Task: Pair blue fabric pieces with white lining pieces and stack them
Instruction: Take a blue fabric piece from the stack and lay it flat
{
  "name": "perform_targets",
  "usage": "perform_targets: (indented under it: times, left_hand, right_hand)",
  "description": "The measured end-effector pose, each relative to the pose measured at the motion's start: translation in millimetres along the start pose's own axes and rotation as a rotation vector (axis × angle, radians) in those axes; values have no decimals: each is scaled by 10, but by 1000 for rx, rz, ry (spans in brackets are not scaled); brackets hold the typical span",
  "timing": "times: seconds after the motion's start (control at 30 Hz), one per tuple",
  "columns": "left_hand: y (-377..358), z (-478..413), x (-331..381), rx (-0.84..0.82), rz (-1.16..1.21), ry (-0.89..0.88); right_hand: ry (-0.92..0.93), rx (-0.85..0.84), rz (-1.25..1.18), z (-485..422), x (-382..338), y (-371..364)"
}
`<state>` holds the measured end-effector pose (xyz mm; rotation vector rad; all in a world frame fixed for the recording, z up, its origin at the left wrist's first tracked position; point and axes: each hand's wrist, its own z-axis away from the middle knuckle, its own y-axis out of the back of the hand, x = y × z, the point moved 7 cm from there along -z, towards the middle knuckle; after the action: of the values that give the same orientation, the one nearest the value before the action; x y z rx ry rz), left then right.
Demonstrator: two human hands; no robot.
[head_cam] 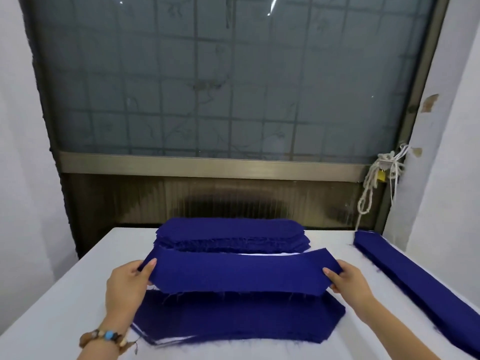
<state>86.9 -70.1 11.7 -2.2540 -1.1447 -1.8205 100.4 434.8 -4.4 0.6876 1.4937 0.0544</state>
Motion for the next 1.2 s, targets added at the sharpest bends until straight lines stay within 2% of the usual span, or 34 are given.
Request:
perform_targets:
  times: [0.27, 0.37, 0.5, 0.8, 0.97, 1.2]
  left_hand:
    - [85, 378, -350, -52, 2, 41]
    - [11, 461, -471, -123, -23, 13]
    - [-15, 461, -478, -137, -54, -6]
    - [20, 490, -458, -72, -98, -58]
    - [32, 477, -529, -31, -44, -20]
    - [27, 474, -554, -33, -34, -13]
  right_hand:
    - [68, 16, 61, 467, 273, 48]
    - [108, 33, 100, 555, 328, 50]
    - [116, 66, 128, 562, 316, 52]
    - [104, 96, 136, 523, 386, 48]
    - [77, 145, 84, 468, 447, 69]
    - [52, 169, 131, 470, 463, 68]
